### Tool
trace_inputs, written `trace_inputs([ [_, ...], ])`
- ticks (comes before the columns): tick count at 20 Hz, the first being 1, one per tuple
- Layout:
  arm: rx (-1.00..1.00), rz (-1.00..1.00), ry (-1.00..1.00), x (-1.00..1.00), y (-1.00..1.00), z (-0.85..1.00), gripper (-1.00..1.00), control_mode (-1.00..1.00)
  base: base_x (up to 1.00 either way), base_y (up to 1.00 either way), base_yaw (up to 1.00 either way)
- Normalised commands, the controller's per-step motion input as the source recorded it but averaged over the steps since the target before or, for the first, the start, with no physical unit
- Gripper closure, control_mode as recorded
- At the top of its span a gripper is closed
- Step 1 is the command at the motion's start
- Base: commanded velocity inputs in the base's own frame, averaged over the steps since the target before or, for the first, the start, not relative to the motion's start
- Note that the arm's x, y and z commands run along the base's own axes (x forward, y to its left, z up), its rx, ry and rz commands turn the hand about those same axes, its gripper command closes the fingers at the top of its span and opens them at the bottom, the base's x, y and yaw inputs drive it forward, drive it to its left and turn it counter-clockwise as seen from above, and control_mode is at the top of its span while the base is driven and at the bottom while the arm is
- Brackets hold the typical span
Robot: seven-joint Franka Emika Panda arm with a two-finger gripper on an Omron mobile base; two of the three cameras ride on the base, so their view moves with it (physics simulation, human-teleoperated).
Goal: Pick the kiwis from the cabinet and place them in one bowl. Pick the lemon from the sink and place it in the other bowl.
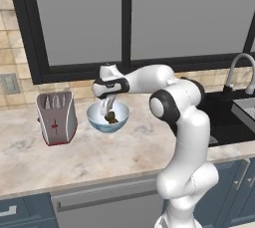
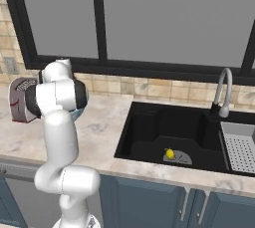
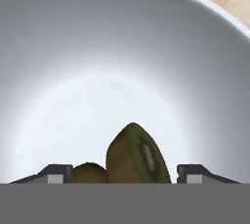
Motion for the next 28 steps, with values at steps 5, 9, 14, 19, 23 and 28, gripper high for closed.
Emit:
trace_inputs([
  [5, -0.01, 0.00, 0.04, -0.16, -0.10, 0.40, -1.00, -1.00, 0.00, 0.00, 0.00],
  [9, -0.11, -0.10, 0.03, -0.06, -0.38, 0.52, -1.00, -1.00, 0.00, 0.00, 0.00],
  [14, -0.11, -0.16, 0.00, -0.19, -0.44, 0.44, -1.00, -1.00, 0.00, 0.00, 0.00],
  [19, -0.05, -0.24, -0.01, -0.28, -0.40, 0.20, -1.00, -1.00, 0.00, 0.00, 0.00],
  [23, -0.01, -0.22, -0.05, -0.49, -0.33, -0.02, -1.00, -1.00, 0.00, 0.00, 0.00],
  [28, 0.04, -0.06, -0.03, -0.30, -0.13, -0.03, -1.00, -1.00, 0.00, 0.00, 0.00],
])
